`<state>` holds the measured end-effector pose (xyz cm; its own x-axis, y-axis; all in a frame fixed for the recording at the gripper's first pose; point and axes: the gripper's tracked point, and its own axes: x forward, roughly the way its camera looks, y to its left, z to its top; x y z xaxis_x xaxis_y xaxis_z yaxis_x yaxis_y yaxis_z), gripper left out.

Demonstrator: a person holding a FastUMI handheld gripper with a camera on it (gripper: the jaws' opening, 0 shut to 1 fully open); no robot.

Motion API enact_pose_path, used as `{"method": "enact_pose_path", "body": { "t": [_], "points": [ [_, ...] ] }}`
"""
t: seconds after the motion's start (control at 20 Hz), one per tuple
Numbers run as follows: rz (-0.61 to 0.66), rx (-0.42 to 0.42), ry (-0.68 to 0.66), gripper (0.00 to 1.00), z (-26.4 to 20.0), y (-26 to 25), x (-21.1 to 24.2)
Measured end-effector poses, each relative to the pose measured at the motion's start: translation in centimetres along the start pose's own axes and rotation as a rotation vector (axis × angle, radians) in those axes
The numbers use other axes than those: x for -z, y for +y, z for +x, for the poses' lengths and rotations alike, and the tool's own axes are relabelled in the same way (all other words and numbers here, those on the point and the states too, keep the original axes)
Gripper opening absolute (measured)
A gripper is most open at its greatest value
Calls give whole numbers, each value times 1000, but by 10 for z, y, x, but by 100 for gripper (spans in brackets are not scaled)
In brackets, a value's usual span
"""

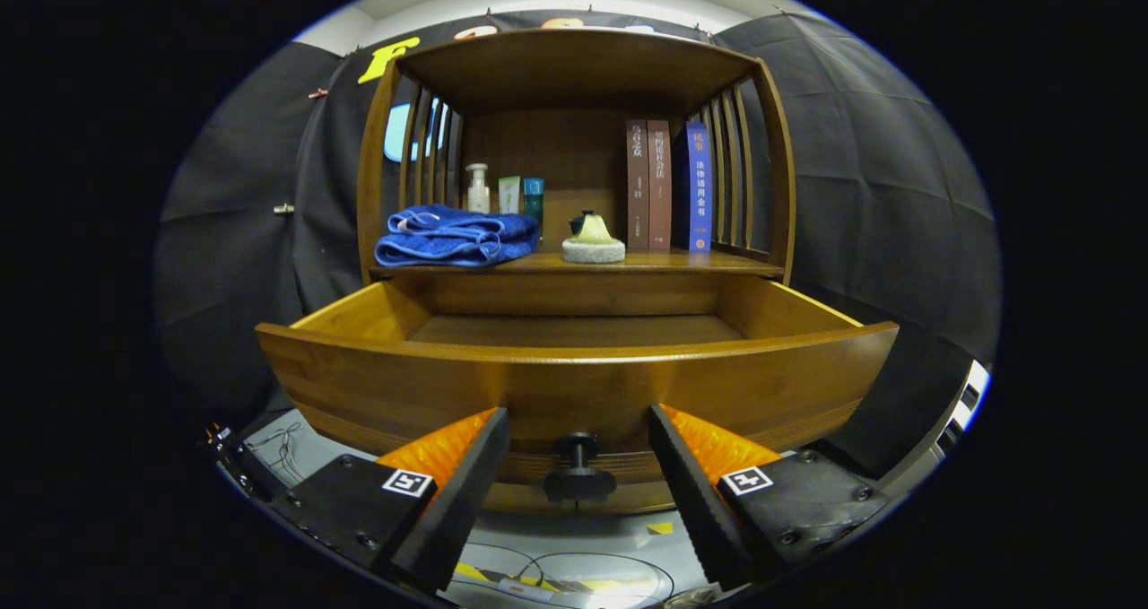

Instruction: Pull open the drawer, take out the items inside it, and place them on the countertop above the cabinet.

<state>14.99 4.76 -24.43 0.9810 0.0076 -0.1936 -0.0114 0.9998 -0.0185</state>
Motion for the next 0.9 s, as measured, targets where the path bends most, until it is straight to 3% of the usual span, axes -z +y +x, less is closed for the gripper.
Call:
{"method": "enact_pose_path", "body": {
  "t": [0.9],
  "points": [
    [75,-30,-9,100,101,3,-14]
  ]
}}
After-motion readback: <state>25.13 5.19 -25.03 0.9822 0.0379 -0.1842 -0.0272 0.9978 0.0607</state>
